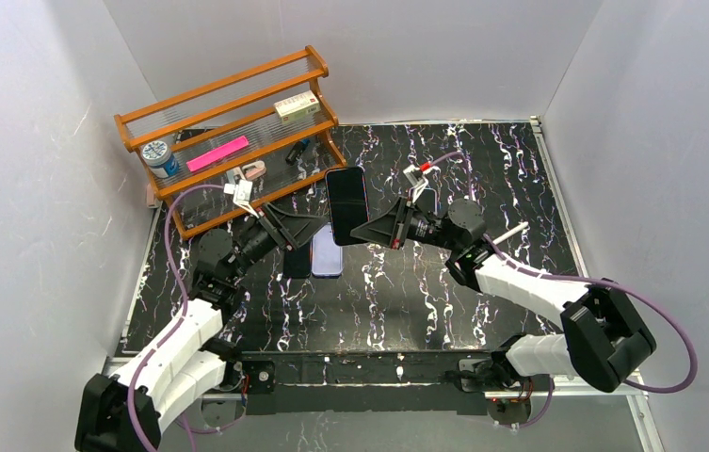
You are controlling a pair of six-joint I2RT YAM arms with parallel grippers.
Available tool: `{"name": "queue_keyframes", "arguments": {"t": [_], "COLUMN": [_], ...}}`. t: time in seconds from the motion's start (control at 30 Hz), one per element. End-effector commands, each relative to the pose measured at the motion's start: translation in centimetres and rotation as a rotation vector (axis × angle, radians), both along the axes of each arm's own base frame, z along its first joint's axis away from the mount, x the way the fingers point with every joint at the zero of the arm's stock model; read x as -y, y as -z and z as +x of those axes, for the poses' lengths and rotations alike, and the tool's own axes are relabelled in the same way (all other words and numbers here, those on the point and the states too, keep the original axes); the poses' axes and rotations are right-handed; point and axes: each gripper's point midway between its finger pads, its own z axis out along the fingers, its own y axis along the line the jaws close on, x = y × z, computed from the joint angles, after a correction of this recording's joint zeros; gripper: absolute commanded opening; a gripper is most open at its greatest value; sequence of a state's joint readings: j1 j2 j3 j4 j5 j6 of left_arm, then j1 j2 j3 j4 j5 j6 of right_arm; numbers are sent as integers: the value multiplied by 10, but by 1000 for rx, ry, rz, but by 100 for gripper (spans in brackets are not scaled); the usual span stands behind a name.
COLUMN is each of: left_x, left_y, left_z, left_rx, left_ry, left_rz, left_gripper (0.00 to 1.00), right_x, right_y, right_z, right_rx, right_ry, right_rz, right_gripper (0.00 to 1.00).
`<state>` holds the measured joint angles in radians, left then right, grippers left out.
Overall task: Take the phone out of the phone case
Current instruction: Remove the phone case from the phone.
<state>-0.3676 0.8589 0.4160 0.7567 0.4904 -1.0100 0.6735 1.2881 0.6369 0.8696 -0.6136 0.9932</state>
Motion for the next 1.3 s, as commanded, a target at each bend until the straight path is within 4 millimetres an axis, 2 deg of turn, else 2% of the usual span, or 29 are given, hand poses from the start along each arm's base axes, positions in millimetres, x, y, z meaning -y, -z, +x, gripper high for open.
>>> {"name": "queue_keyframes", "arguments": {"t": [0.0, 0.17, 0.6, 1.0, 1.27], "left_x": [-4, -5, 6, 18, 18], "left_y": [24, 35, 37, 31, 17], "left_z": [-5, -9, -18, -21, -26], "left_rx": [-18, -32, -33, -17, 9], "left_ry": [-6, -1, 95, 136, 147], "left_rz": [84, 112, 128, 118, 91], "left_gripper": [63, 64, 67, 68, 69], "right_x": [9, 10, 8, 8, 8], "right_y": [-48, -51, -51, -52, -50], "right_z": [-3, -4, -3, -4, -4], "right_rx": [131, 137, 130, 124, 123], "right_ry": [24, 20, 20, 6, 12], "right_rz": [112, 118, 121, 128, 123], "right_gripper": [1, 1, 1, 1, 1]}}
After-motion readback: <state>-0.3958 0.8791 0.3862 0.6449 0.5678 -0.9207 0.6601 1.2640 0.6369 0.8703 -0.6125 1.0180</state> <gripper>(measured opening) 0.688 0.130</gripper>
